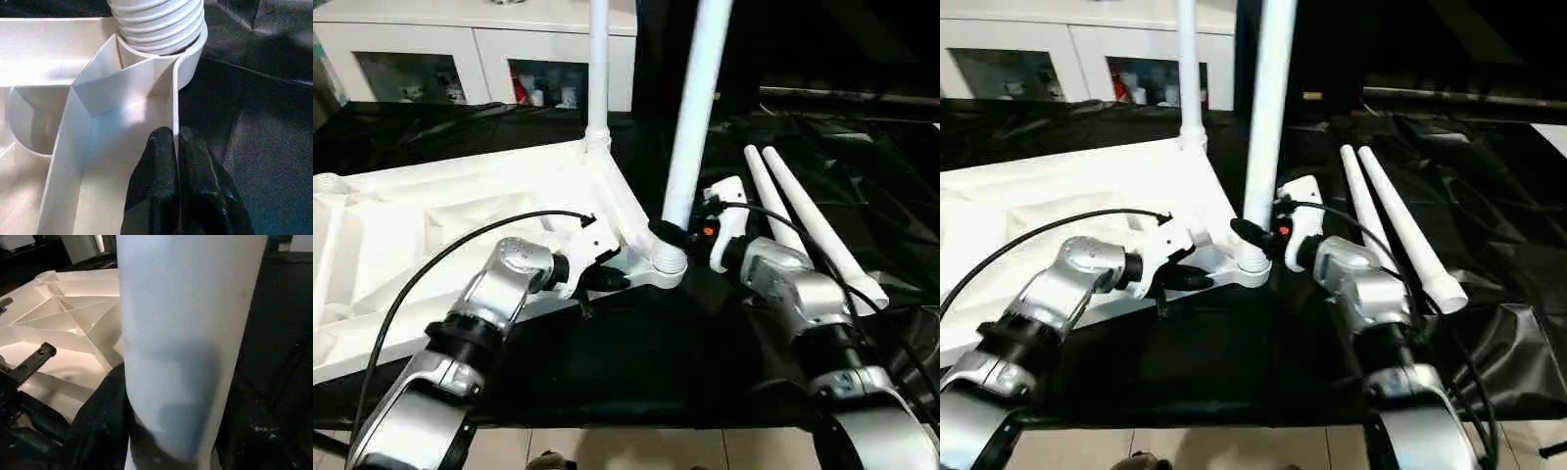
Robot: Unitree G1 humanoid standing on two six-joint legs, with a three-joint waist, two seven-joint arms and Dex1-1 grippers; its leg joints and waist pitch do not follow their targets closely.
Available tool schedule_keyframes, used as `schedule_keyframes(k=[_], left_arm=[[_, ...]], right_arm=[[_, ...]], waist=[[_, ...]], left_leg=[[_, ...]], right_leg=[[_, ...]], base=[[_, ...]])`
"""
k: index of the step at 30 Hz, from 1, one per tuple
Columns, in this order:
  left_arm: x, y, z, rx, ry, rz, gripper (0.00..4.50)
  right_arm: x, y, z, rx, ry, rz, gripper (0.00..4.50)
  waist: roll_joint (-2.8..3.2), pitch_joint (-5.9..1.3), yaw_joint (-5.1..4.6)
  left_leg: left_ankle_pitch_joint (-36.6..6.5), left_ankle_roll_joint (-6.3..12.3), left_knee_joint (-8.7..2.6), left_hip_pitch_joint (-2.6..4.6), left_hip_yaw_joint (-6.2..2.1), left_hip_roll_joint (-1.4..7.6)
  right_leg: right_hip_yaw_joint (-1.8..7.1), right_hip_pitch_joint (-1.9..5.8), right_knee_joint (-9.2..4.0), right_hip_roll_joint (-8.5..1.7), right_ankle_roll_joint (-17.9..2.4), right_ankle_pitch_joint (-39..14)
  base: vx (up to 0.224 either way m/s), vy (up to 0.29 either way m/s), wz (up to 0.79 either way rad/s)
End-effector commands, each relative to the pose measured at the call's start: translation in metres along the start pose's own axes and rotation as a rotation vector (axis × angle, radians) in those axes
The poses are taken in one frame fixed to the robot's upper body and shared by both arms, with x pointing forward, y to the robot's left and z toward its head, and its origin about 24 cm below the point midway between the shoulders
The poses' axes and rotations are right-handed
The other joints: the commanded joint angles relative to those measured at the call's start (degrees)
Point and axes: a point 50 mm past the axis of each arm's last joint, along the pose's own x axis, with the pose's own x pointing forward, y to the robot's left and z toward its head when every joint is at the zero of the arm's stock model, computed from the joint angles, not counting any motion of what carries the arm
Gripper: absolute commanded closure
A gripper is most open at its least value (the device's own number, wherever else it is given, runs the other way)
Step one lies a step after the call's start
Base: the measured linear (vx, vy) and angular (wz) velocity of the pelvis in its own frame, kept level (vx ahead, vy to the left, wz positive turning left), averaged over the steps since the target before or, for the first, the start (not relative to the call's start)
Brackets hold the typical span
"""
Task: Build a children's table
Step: Insert table leg to table base
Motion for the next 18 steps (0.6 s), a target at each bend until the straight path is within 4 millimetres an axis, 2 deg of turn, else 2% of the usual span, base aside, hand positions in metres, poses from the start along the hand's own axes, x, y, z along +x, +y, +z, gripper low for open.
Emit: schedule_keyframes(k=[1, 11, 12, 14, 15, 18], left_arm=[[0.002, -0.006, 0.006, -0.010, -0.071, -0.044, 4.50], [0.001, -0.006, 0.007, -0.016, -0.076, -0.022, 4.50], [0.001, -0.005, 0.007, -0.020, -0.077, -0.014, 4.50], [0.001, -0.005, 0.008, -0.022, -0.079, -0.009, 4.50], [0.001, -0.004, 0.008, -0.025, -0.080, -0.003, 4.50], [0.001, -0.002, 0.008, -0.031, -0.086, 0.014, 4.50]], right_arm=[[0.002, -0.002, -0.001, -0.027, 0.019, -0.005, 2.61], [0.002, -0.006, -0.022, 0.058, 0.024, -0.008, 2.61], [0.000, -0.008, -0.028, 0.090, 0.014, -0.022, 2.61], [-0.002, -0.008, -0.032, 0.104, 0.010, -0.032, 2.61], [-0.004, -0.009, -0.036, 0.120, 0.006, -0.043, 2.61], [-0.007, -0.009, -0.046, 0.151, 0.002, -0.062, 2.61]], waist=[[-0.65, -4.29, 0.03], [-0.36, -4.24, -0.33], [0.01, -4.24, -0.26], [-0.11, -4.23, -0.27], [0.13, -4.27, -0.17], [0.02, -4.26, -0.14]], left_leg=[[-10.4, 1.01, -4.21, 1.24, -1.57, 3.42], [-12.0, 0.79, -4.26, 1.33, -1.58, 3.41], [-12.2, 0.75, -4.27, 1.44, -1.60, 3.42], [-12.5, 0.72, -4.29, 1.43, -1.58, 3.41], [-12.7, 0.61, -4.28, 1.46, -1.62, 3.44], [-13.5, 0.43, -4.34, 1.53, -1.63, 3.49]], right_leg=[[3.19, 2.57, -4.00, -4.40, -11.6, -13.4], [3.23, 2.50, -4.12, -4.32, -12.5, -13.5], [3.24, 2.46, -4.09, -4.31, -12.8, -13.0], [3.23, 2.49, -4.14, -4.30, -12.9, -12.9], [3.24, 2.47, -4.10, -4.38, -13.0, -13.0], [3.26, 2.49, -4.23, -4.40, -12.9, -13.4]], base=[[0.000, 0.000, 0.00], [0.000, 0.000, 0.00], [0.000, 0.000, 0.00], [0.000, 0.000, 0.00], [0.000, 0.000, 0.00], [0.000, 0.000, 0.00]])
